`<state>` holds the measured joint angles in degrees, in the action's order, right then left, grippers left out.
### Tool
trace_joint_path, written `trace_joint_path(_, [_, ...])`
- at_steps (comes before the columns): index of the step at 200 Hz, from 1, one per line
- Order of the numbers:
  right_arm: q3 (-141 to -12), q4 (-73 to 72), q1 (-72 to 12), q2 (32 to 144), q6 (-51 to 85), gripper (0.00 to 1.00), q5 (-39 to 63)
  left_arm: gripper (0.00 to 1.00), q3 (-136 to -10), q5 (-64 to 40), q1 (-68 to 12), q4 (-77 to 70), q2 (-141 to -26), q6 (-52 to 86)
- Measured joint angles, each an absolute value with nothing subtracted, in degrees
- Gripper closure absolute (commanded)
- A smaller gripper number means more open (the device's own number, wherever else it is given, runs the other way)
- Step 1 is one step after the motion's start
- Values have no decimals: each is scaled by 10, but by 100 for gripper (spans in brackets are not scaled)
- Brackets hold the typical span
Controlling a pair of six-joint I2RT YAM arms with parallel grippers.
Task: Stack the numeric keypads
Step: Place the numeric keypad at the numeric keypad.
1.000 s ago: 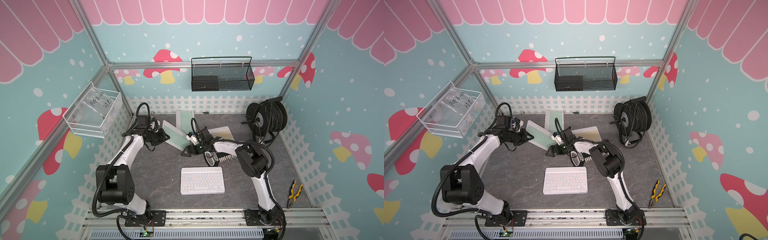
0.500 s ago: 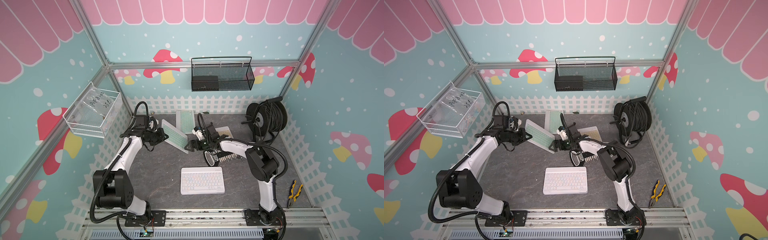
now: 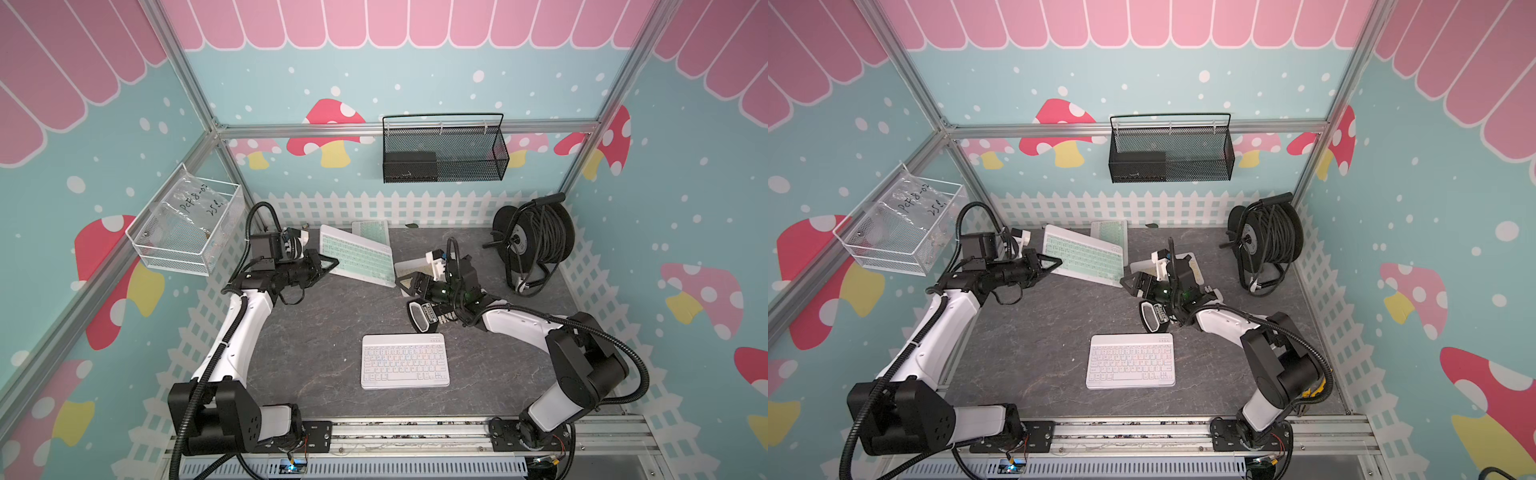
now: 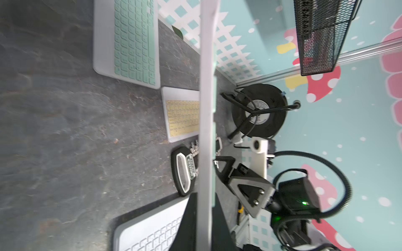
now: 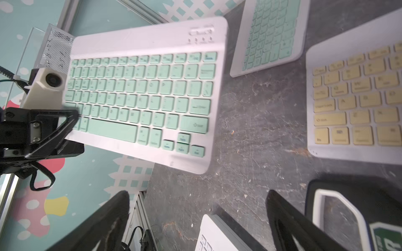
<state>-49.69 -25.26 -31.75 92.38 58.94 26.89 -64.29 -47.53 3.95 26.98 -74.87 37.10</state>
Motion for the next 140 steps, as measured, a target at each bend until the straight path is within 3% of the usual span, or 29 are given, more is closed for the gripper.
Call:
trace_joint_path(30, [-448, -297, -310, 891, 619, 0, 288, 100, -575, -498, 32, 236, -695, 418])
trace_joint_path(63, [-370, -289, -270, 767, 635, 0, 291, 100, -511, -480, -1, 234, -606, 449])
trace_joint_path(99, [-361, -116, -246, 616, 575, 0, 273, 100, -434, -416, -116, 239, -489, 498])
trace_joint_path(140, [-339, 12, -246, 553, 530, 0, 274, 100, -360, -298, -261, 262, -376, 561])
